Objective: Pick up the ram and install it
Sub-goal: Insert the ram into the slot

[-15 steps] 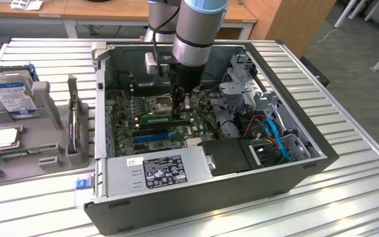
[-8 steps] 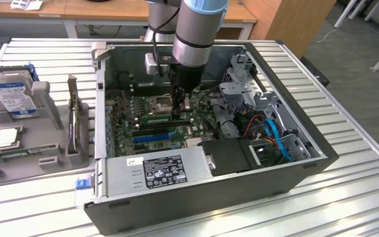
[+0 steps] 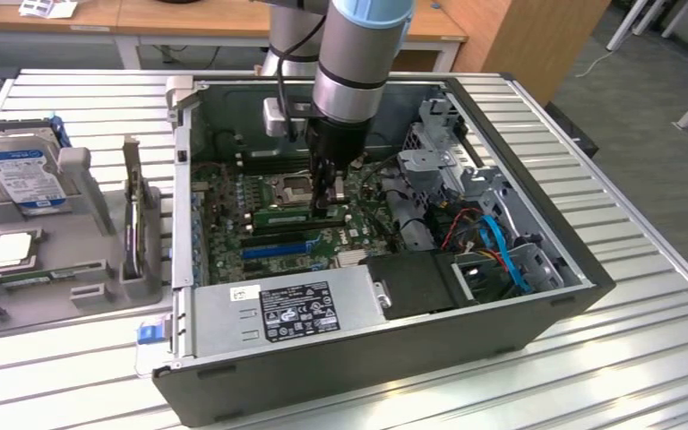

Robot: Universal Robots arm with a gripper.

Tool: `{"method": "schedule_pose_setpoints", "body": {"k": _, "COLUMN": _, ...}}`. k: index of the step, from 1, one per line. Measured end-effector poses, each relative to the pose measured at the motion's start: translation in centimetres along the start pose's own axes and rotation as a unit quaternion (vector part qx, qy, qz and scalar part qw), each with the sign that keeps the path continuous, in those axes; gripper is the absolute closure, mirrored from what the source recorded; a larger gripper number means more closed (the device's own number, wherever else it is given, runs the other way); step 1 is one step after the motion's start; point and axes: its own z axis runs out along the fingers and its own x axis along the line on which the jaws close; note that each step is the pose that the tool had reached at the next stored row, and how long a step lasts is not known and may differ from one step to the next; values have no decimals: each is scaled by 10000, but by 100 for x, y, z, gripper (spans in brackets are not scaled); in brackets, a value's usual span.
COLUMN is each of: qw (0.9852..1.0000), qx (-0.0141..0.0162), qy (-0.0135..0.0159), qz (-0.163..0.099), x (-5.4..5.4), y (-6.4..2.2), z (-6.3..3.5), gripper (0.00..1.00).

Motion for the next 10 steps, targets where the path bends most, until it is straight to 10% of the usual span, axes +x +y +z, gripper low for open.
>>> {"method": "schedule_pose_setpoints", "body": {"k": 10, "qw": 10000, "qx": -1, "qy": 1, "qz": -19, "x": 1, "y": 2, "z": -30, "gripper": 88}}
